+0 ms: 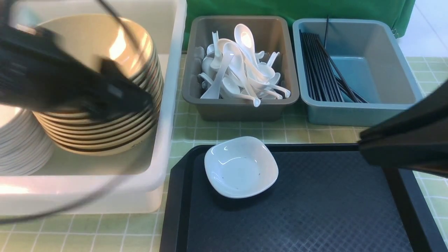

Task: On green table put chopsticks spoon bowls plates into blue grey white boxes.
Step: 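Grasp the small white bowl on the black tray by its rim with the left gripper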

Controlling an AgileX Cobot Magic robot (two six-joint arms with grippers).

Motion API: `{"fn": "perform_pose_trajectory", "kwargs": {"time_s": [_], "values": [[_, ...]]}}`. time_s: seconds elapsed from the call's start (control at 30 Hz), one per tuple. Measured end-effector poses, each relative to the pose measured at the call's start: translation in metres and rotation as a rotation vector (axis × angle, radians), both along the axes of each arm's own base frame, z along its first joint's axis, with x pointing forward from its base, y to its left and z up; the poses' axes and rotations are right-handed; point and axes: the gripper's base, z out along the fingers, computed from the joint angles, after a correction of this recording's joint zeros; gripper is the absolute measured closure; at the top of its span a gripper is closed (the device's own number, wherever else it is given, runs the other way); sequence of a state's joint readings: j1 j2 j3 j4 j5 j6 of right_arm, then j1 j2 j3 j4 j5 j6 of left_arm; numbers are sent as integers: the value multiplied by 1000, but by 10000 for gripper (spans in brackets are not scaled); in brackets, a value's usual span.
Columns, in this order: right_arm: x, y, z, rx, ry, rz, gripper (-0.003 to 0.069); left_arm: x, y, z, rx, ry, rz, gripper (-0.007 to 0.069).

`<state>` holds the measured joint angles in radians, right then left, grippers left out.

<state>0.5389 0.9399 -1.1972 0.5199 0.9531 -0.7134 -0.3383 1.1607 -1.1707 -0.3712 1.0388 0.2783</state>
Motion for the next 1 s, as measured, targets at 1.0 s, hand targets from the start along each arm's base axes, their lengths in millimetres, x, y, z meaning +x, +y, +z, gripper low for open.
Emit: {"fn": "perform_pose_trajectory", "kwargs": {"time_s": [1.0], "values": [[-14, -8, 6, 39, 27, -37, 580, 68, -181, -206, 733, 74, -545, 226]]}}
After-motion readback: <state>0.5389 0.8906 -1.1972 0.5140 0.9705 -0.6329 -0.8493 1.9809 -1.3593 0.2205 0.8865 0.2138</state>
